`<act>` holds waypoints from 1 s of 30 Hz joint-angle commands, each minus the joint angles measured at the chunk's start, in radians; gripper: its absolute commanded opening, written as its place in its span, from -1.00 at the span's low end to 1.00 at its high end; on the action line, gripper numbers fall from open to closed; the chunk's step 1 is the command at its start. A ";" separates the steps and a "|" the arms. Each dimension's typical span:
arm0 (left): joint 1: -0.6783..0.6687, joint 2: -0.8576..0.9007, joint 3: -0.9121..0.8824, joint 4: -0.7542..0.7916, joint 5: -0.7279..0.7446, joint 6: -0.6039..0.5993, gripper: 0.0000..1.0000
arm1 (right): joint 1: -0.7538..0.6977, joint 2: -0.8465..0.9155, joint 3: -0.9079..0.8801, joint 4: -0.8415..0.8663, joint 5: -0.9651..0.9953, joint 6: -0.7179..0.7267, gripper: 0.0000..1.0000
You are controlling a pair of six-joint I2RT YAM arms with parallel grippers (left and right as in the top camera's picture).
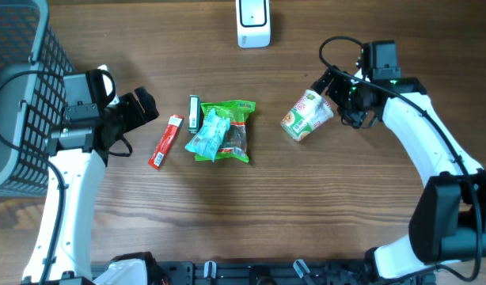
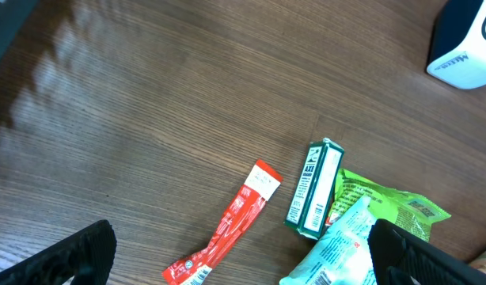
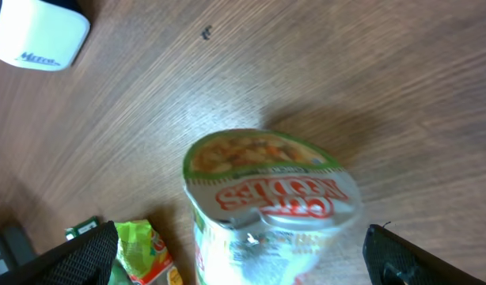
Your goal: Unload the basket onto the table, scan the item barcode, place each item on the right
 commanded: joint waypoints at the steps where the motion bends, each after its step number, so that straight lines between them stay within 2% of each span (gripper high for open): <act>1: -0.002 -0.002 0.011 0.003 0.008 0.002 1.00 | 0.008 0.076 0.015 0.010 -0.023 0.014 1.00; 8: -0.002 -0.002 0.011 0.003 0.008 0.002 1.00 | 0.008 0.144 0.015 0.014 -0.025 0.013 0.99; 15: -0.002 -0.002 0.011 0.003 0.008 0.002 1.00 | 0.008 0.146 -0.041 0.078 -0.026 0.011 0.99; 24: -0.002 -0.002 0.011 0.003 0.008 0.002 1.00 | 0.007 0.126 -0.043 0.068 -0.026 0.003 1.00; 26: -0.002 -0.002 0.011 0.003 0.008 0.002 1.00 | 0.007 0.113 -0.043 0.064 -0.026 -0.024 0.90; 30: -0.002 -0.002 0.011 0.003 0.008 0.002 1.00 | 0.007 0.090 -0.043 0.057 -0.026 -0.038 0.85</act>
